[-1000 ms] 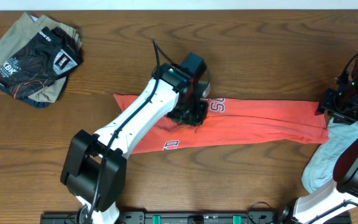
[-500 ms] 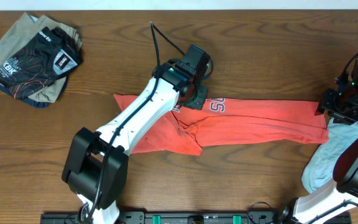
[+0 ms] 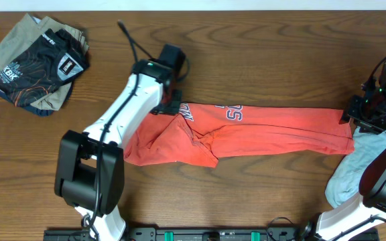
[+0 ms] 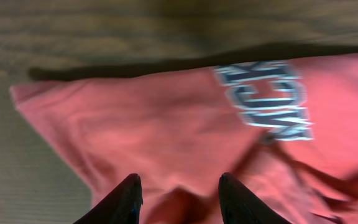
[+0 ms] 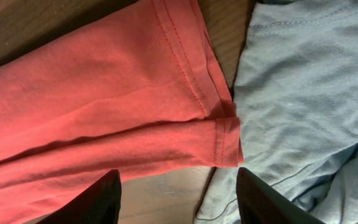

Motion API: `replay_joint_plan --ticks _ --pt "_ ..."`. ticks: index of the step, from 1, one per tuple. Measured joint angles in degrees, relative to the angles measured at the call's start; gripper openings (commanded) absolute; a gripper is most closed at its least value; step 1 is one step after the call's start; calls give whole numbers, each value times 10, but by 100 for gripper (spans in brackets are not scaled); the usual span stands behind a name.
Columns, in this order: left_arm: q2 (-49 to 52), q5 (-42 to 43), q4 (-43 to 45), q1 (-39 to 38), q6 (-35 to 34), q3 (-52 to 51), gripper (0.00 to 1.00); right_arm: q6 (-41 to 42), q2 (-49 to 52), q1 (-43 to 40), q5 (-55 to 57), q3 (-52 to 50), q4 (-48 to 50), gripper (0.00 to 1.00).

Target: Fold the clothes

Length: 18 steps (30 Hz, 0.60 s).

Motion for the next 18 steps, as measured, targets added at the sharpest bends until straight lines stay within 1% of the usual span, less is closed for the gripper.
replay_joint_plan --ticks 3,8,18 --pt "0 18 2 12 12 -17 45 0 0 0 0 0 0 58" --pt "0 55 14 10 38 -41 47 0 0 0 0 0 2 58" --pt "1 131 50 10 75 -71 47 0 0 0 0 0 2 58"
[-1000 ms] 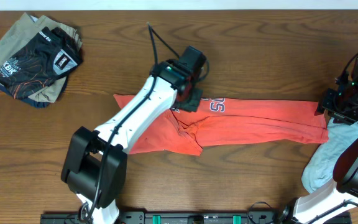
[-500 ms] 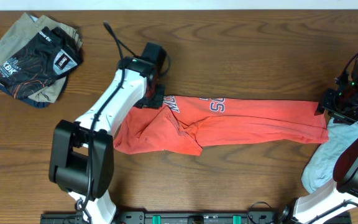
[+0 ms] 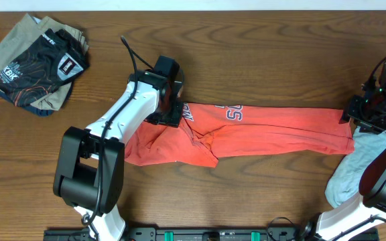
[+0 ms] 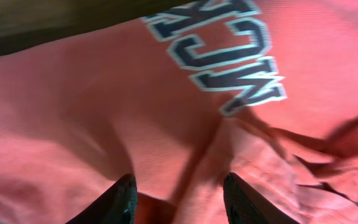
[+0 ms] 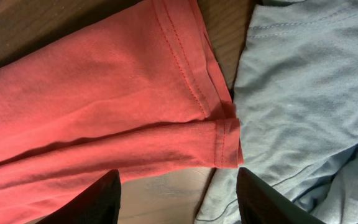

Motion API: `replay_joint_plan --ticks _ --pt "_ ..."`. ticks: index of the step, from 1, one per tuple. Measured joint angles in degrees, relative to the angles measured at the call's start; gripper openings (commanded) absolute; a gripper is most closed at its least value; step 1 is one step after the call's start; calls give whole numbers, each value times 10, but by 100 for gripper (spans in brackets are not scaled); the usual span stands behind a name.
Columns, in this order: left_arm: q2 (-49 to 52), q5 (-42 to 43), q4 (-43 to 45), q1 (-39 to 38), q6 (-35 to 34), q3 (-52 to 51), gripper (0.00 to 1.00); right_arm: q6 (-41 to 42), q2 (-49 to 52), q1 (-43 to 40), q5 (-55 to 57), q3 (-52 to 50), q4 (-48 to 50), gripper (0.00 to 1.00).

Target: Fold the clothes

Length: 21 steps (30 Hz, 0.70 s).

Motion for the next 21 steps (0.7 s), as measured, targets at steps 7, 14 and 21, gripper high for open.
replay_joint_plan --ticks 7,14,21 --pt "0 32 0 0 14 0 19 0 0 0 0 0 -5 58" --pt "0 16 25 0 22 -26 6 0 0 0 0 0 -4 58" --pt "0 -14 29 15 -3 -27 6 0 0 0 0 0 -4 58"
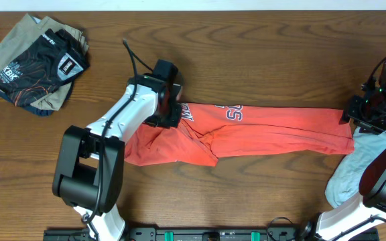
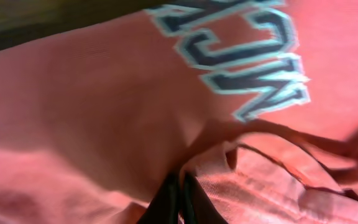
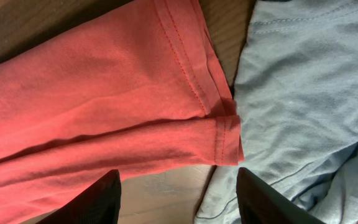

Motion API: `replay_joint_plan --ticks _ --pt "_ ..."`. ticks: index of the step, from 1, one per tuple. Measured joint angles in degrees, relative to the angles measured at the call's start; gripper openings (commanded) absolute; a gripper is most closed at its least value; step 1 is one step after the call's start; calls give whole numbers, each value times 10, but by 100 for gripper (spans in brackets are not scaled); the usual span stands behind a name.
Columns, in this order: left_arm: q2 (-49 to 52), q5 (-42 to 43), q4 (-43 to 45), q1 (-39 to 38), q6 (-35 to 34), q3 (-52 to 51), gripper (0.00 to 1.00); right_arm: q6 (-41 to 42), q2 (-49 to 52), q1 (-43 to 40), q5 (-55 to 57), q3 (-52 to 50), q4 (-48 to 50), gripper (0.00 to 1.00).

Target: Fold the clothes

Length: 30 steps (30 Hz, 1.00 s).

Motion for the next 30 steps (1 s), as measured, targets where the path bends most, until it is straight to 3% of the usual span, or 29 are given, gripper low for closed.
replay_joint_plan --ticks 10,20,26,30 --pt "-7 -4 4 121 -137 7 6 0 0 0 0 0 -2 58" --pt "-7 -4 3 133 -196 7 7 0 0 0 0 0 -1 57" --pt "-7 -43 -16 133 -207 7 28 0 0 -2 17 0 -3 65" --pt "-7 -66 -17 133 -211 7 33 -10 0 -13 25 0 -1 66"
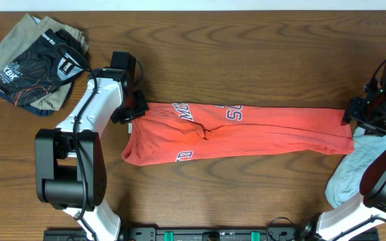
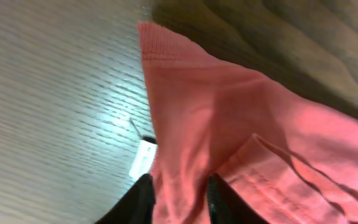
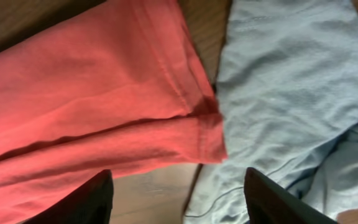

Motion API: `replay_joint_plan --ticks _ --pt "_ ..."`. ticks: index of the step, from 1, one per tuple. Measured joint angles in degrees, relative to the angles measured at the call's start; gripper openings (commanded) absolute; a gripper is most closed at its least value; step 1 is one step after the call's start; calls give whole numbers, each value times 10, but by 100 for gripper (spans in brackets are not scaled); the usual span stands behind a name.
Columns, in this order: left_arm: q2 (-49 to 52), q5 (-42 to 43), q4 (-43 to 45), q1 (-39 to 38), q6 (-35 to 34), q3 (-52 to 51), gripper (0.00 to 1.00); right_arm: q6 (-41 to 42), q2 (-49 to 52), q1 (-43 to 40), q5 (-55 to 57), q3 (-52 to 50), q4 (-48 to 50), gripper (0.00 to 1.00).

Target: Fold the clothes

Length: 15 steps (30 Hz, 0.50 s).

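Note:
An orange-red shirt [image 1: 246, 130] with dark lettering lies stretched in a long band across the table. My left gripper [image 1: 134, 108] is at its upper left corner. In the left wrist view the left gripper [image 2: 180, 202] has its fingers parted, with red cloth [image 2: 216, 124] lying between them. My right gripper [image 1: 362, 120] is at the shirt's right end. It stands wide open [image 3: 179, 205] above bare wood, just off the shirt's hem [image 3: 197, 118], and holds nothing.
A pile of folded clothes [image 1: 39, 60] sits at the far left corner. A crumpled light blue garment [image 1: 354, 175] lies at the right edge, touching the shirt's hem, seen close up [image 3: 291, 81] beside the right fingers.
My left gripper was shut on a fold by the lettering; now it is farther left at the shirt's corner, fingers parted. The bunched left part lies spread flatter. The right gripper barely shifted.
My left gripper was open above the shirt near the lettering, then lower over a raised fold, then shut on that fold. Now it is at the left corner and the shirt's left end is spread out. My right gripper stayed open at the right hem.

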Motion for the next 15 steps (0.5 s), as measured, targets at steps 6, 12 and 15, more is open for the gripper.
replay_joint_plan --ticks 6,12,15 --pt "-2 -14 0 7 -1 0 33 -82 0 -39 -27 -2 7 69" --pt "-16 -17 -5 20 -1 0 33 -159 0 -61 -78 -58 79 69" --pt "-19 -18 -9 20 -1 0 33 -189 0 -64 -107 -98 134 69"
